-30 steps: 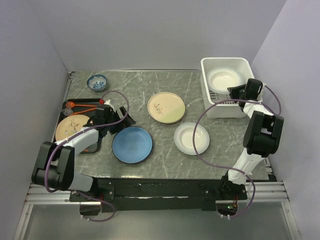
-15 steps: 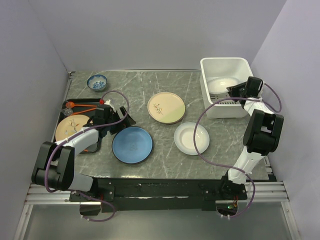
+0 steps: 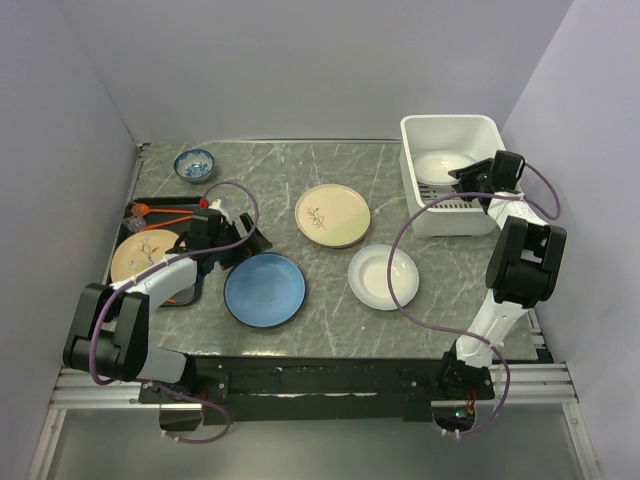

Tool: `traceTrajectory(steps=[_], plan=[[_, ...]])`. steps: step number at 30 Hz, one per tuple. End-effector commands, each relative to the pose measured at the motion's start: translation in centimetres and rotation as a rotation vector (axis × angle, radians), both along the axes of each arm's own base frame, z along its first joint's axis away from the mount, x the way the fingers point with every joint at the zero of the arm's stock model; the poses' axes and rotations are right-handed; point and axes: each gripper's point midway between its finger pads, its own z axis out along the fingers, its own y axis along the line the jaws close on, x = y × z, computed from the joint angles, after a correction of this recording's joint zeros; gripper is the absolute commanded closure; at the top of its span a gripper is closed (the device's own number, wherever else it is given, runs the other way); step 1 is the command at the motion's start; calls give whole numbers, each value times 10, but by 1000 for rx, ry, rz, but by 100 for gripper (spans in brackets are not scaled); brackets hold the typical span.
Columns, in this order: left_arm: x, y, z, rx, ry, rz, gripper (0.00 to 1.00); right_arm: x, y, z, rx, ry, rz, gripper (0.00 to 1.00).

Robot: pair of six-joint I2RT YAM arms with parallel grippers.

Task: Place the plates into the plastic bin on the countertop
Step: Place the plate in the plastic bin.

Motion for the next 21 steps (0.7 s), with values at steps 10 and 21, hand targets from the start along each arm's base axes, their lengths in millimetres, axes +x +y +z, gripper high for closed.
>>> traceTrajectory(steps=[10,21], plan=[[10,-9,25,-24,-85,-44,1,-9,-8,-2,-77,83,103,45],[11,-13,32,-43,-100,-63,1,-53,-46,-20,-345,280,36,37]])
